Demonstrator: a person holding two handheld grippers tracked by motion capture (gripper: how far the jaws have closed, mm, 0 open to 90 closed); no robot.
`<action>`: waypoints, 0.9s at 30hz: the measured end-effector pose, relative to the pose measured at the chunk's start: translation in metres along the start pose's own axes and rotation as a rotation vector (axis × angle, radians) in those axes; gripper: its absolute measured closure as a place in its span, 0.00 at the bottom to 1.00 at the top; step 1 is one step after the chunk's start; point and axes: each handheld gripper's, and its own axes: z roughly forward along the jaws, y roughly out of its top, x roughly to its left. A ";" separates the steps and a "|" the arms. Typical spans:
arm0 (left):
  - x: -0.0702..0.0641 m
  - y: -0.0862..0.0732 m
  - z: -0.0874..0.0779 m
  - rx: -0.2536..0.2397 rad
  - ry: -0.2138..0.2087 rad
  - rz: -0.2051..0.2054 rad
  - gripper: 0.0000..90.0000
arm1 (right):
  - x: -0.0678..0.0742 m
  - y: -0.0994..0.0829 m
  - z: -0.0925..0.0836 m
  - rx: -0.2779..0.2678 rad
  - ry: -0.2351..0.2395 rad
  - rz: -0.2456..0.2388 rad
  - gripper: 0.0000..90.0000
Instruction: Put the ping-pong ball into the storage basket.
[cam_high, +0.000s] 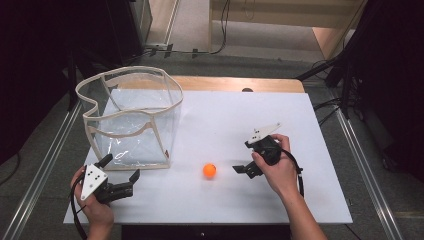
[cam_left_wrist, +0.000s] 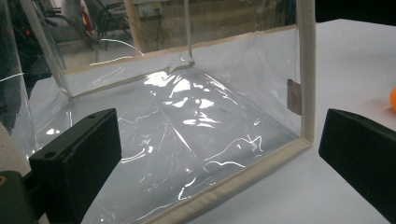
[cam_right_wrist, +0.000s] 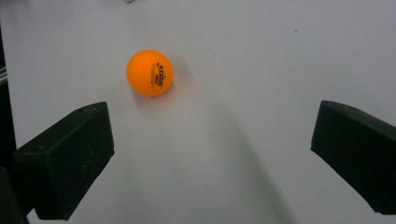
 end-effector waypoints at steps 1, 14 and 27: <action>0.000 0.000 0.000 0.001 -0.001 0.001 0.00 | 0.000 0.001 0.001 0.000 0.002 -0.003 0.00; -0.001 0.000 0.000 0.002 -0.004 0.009 0.00 | 0.007 0.013 0.016 0.045 0.025 -0.049 0.00; -0.002 0.000 0.000 0.002 -0.007 0.012 0.00 | 0.015 0.026 0.030 0.095 0.047 -0.091 0.00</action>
